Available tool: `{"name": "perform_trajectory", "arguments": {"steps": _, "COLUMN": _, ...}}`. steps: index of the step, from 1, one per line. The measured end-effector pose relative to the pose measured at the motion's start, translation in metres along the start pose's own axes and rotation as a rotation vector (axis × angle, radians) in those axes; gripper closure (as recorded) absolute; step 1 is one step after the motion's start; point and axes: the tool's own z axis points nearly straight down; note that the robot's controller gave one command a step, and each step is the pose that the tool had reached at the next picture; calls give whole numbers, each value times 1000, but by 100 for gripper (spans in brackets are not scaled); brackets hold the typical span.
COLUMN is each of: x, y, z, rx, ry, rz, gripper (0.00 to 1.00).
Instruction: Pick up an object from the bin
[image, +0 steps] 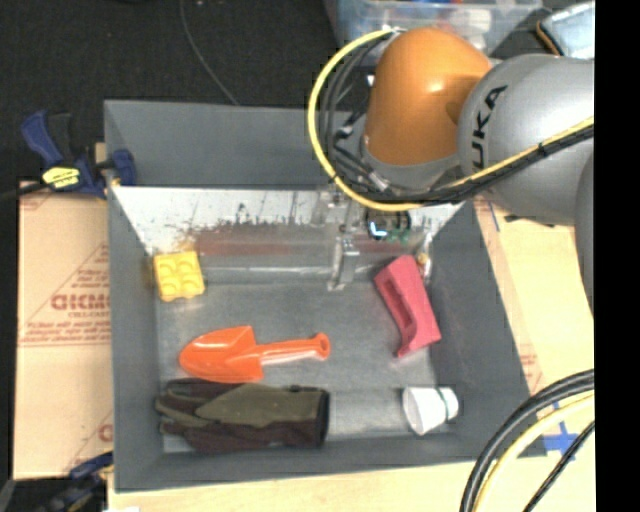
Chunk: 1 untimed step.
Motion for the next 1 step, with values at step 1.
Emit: {"name": "perform_trajectory", "arguments": {"steps": 1, "x": 0, "y": 0, "z": 0, "rx": 0, "ry": 0, "rz": 0, "gripper": 0}}
